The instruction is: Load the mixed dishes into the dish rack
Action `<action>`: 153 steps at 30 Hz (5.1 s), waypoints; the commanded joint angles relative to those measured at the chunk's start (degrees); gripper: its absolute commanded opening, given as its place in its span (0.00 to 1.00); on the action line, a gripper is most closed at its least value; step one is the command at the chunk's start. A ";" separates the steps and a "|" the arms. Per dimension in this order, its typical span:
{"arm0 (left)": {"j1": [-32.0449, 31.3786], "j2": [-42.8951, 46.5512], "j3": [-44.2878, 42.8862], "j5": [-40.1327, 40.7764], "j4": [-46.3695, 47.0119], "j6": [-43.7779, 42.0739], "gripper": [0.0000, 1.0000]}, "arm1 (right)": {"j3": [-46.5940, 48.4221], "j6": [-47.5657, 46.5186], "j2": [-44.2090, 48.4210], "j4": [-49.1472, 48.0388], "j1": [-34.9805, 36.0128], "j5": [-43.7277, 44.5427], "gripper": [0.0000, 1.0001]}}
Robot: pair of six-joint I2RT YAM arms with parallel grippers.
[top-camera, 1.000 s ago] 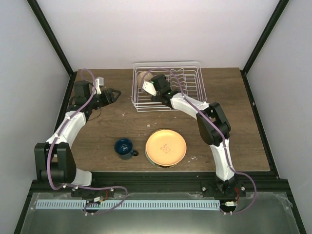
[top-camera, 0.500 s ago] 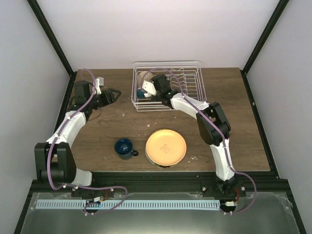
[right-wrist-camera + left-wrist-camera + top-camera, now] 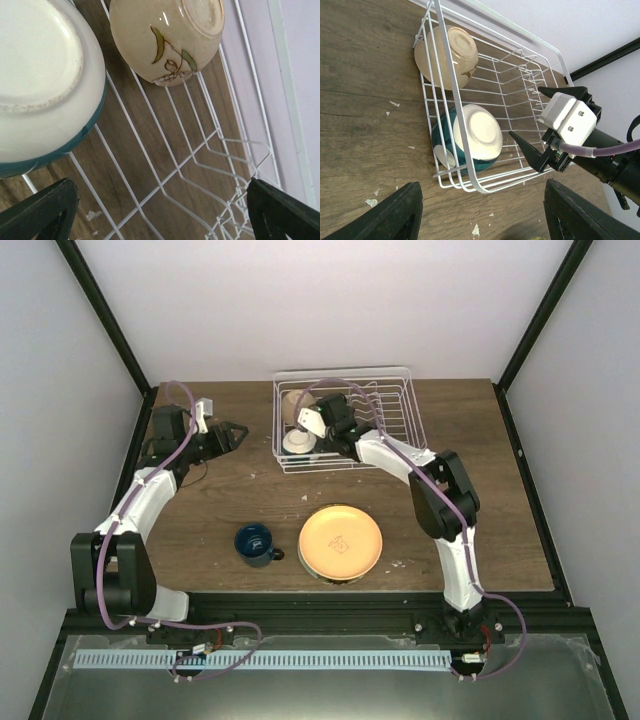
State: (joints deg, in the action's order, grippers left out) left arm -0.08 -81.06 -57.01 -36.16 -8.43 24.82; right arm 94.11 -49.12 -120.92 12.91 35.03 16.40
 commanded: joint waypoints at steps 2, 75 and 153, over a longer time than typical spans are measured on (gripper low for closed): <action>0.12 -0.42 -1.17 -0.30 0.52 -0.93 0.67 | 3.43 7.75 3.69 5.85 -1.75 -4.70 0.98; -18.82 5.65 11.79 20.74 -42.63 0.93 0.18 | 26.35 48.63 4.03 27.46 -11.55 -7.21 0.75; -30.32 13.52 11.56 53.89 23.88 -24.46 0.00 | 7.06 88.78 -0.64 -3.19 -7.53 -101.63 0.34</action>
State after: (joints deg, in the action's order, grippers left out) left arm -29.58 -67.26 -44.42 17.91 7.99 -0.21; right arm 98.72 39.88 -121.08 9.98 26.65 -82.83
